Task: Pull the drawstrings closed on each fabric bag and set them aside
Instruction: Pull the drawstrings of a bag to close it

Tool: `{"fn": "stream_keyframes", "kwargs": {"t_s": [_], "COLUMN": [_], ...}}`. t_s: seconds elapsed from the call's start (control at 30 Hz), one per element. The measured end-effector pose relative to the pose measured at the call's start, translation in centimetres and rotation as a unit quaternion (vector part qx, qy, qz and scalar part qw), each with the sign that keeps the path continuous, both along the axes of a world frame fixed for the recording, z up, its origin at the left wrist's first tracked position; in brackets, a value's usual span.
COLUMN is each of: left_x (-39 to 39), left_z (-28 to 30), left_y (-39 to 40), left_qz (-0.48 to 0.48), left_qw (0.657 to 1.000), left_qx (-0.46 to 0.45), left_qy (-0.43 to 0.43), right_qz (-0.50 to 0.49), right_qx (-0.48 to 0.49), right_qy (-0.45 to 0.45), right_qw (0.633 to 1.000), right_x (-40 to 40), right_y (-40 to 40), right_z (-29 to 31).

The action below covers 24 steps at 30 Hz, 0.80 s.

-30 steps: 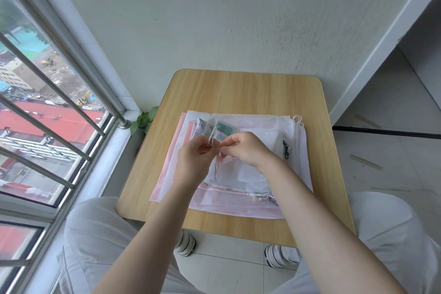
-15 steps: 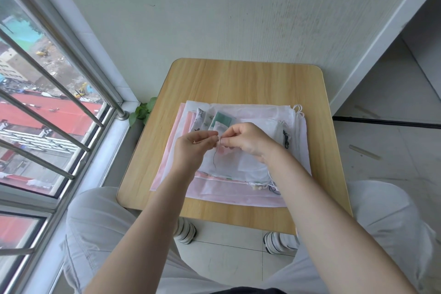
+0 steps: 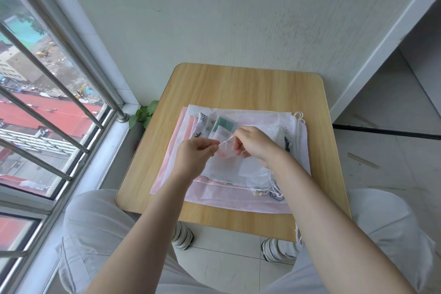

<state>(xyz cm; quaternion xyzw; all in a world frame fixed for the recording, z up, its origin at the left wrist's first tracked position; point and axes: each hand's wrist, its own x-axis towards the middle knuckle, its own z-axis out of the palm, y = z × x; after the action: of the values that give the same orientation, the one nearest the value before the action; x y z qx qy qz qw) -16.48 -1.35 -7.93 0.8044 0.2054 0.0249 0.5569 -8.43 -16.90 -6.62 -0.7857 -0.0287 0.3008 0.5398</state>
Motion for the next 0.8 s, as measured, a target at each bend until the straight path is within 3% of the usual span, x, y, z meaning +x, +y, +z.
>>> {"fn": "stream_keyframes", "kwargs": {"t_s": [0.1, 0.27, 0.43, 0.6, 0.7, 0.8], "left_x": [0.0, 0.0, -0.2, -0.6, -0.8, -0.9], "left_z": [0.1, 0.2, 0.4, 1.2, 1.6, 1.7], "left_y": [0.0, 0.0, 0.9, 2.5, 3.5, 4.7], "left_qz": [-0.005, -0.011, -0.027, -0.114, -0.116, -0.102], "left_qw": [1.000, 0.998, 0.993, 0.979, 0.982, 0.984], "left_qx": [0.023, 0.053, 0.092, 0.098, 0.045, -0.008], "left_qy": [0.008, 0.017, 0.065, 0.138, 0.141, 0.145], "right_qz": [-0.091, -0.204, -0.240, -0.196, -0.167, -0.074], "right_qx": [0.090, 0.267, 0.322, 0.222, 0.146, 0.032], "right_qy": [0.034, 0.104, 0.160, 0.086, 0.035, -0.033], "right_qw": [0.991, 0.936, 0.902, 0.951, 0.974, 0.996], "right_x": [-0.1, -0.7, -0.5, 0.0, 0.1, 0.1], "right_y": [0.2, 0.5, 0.1, -0.5, -0.4, -0.5], "right_z": [-0.5, -0.6, -0.4, -1.1, -1.1, -0.7]}}
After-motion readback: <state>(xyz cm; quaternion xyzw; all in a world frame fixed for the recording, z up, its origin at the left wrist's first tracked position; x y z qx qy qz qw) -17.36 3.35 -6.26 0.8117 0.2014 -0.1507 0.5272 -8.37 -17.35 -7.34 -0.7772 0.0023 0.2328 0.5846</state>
